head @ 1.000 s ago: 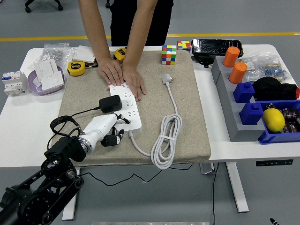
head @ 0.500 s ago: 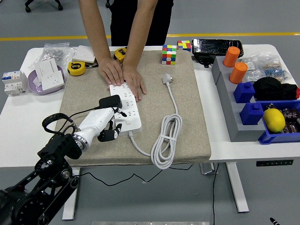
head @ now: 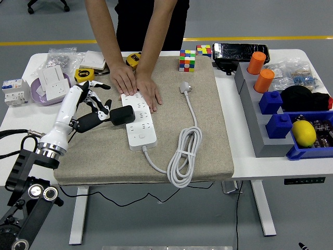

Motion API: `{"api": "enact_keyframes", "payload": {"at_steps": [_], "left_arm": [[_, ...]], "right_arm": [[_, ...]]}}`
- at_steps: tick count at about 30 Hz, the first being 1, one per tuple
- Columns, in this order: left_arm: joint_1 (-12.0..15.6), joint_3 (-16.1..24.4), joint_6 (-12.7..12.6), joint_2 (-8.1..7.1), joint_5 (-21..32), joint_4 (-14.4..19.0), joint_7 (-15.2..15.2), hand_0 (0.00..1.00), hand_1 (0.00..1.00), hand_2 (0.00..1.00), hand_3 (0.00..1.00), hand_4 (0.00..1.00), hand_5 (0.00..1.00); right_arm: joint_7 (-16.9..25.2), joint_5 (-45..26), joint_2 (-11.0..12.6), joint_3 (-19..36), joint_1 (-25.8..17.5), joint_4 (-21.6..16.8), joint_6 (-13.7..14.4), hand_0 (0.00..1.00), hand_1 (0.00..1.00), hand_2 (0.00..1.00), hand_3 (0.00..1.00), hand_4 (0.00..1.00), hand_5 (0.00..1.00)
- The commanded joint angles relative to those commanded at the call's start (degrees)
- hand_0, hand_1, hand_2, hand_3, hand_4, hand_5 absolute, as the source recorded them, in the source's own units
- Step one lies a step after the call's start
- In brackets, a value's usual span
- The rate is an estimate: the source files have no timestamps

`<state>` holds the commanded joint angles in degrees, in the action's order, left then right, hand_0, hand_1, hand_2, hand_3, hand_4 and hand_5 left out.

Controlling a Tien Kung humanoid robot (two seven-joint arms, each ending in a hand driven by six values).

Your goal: Pick up the plug,place it near the board,insert it into the board,press the button

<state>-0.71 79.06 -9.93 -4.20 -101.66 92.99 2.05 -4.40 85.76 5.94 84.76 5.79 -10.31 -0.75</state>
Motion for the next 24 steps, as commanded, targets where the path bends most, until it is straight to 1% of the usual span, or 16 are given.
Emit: {"api": "enact_keyframes", "payload": {"at_steps": [2,3,4,8,9,10,16,24], "left_arm": [[0.57,1.11,-0.21,0.21,2.52,0.23,0.41,0.477,0.589,0.58,0.589,0.847,0.126],[0.77,1.36,-0.27,0.29,3.84,0.3,0.59,0.664,0.779,0.771,0.722,0.99,0.373],[1.22,1.51,-0.46,0.48,6.27,0.36,1.42,0.664,0.779,0.771,0.722,0.99,0.373],[2.51,1.78,-0.65,1.17,14.79,0.56,3.06,0.664,0.779,0.771,0.722,0.99,0.373],[2.79,1.8,-0.7,1.29,16.16,0.66,3.32,0.748,0.831,0.825,0.808,0.998,0.46],[3.05,1.93,-0.67,1.41,16.81,0.76,3.41,0.748,0.831,0.825,0.808,0.998,0.46],[3.96,2.79,-0.34,1.63,15.85,0.79,2.77,0.756,0.836,0.82,0.808,0.998,0.475],[3.94,3.63,-0.03,1.63,13.88,0.69,2.07,0.759,0.835,0.817,0.807,0.998,0.469]], "right_arm": [[0.0,0.02,0.0,0.01,-0.04,0.0,0.01,0.826,0.755,0.748,0.779,0.998,0.96],[0.01,0.01,0.0,0.01,-0.07,0.0,0.02,0.826,0.755,0.748,0.779,0.998,0.96],[0.0,0.04,0.0,-0.04,-0.12,0.0,0.01,0.826,0.755,0.748,0.779,0.998,0.96],[0.0,-0.04,-0.03,-0.34,-0.19,0.0,-0.03,0.826,0.755,0.748,0.779,0.998,0.96],[0.01,-0.06,-0.06,-0.41,-0.23,0.0,-0.05,0.826,0.755,0.748,0.779,0.998,0.96],[-0.01,0.03,-0.09,-0.44,-0.27,0.0,-0.07,0.826,0.755,0.748,0.779,0.998,0.96],[-0.08,0.83,-0.2,-0.47,-0.39,0.0,-0.22,0.826,0.755,0.748,0.779,0.998,0.962],[-0.15,1.45,-0.31,-0.23,-0.82,0.0,-0.3,0.826,0.755,0.748,0.779,0.998,0.962]]}}
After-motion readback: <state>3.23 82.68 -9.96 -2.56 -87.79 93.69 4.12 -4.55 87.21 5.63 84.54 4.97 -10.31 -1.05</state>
